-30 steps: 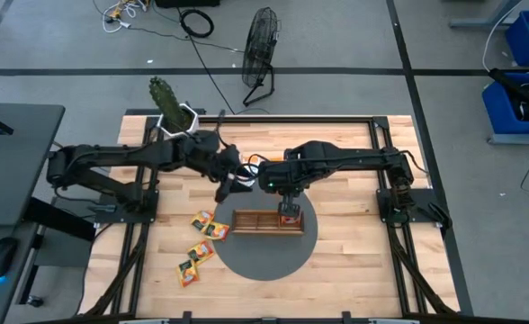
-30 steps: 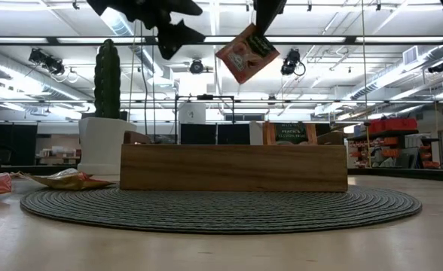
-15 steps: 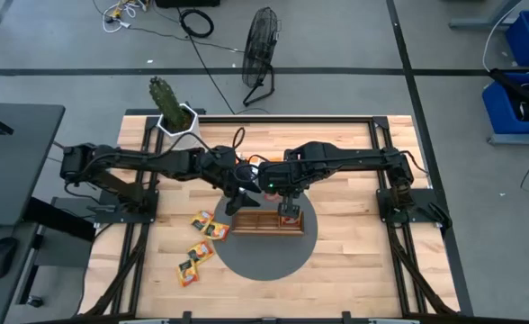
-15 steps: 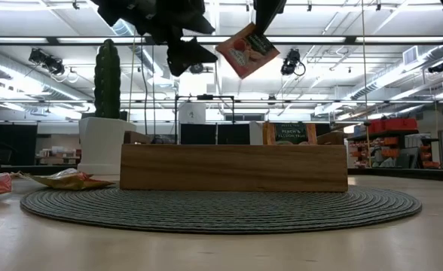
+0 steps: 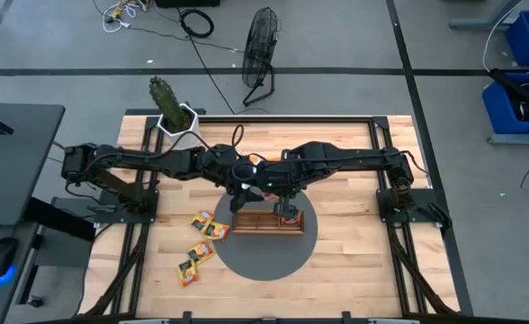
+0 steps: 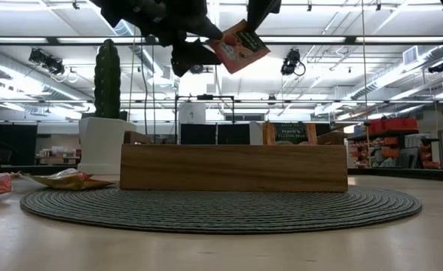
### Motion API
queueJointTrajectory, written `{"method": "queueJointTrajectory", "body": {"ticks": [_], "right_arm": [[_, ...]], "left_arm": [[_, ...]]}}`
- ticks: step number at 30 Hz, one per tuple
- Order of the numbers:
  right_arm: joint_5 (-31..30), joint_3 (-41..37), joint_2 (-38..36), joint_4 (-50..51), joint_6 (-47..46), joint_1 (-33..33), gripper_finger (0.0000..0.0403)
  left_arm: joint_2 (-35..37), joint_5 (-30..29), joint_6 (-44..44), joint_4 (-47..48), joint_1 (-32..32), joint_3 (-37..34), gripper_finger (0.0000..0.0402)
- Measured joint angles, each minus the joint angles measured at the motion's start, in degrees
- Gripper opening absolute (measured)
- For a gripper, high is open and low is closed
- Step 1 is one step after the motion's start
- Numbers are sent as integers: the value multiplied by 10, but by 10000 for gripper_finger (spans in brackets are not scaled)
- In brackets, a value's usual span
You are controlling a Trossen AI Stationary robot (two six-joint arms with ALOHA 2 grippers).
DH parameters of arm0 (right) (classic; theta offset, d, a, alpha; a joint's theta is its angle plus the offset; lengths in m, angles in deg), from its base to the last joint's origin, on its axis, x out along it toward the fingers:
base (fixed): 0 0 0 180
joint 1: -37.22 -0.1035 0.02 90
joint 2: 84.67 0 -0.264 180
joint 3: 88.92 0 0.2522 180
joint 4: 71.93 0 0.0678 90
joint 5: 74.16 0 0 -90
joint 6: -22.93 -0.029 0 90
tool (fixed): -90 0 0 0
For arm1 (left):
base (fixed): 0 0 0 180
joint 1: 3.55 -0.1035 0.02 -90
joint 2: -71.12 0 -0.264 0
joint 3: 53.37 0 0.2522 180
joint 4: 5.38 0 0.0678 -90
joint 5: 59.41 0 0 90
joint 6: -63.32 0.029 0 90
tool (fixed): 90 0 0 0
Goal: Pick & Place Tea
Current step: Put the red tea bag into the right section of the wooden organizer
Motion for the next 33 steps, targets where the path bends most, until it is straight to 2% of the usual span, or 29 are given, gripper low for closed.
{"method": "queueJointTrajectory", "body": {"ticks": [5,14,21,33], "right_arm": [[-4,1,-9,-17,0,-2,0],[-14,1,-23,-27,-4,0,0],[-15,1,-29,-31,-4,0,17],[-84,0,-148,-77,-34,2,120]], "left_arm": [[0,16,1,0,0,0,180],[0,19,13,-2,-3,0,20],[0,20,10,-11,-16,0,22],[24,-2,12,-168,-20,0,16]]}}
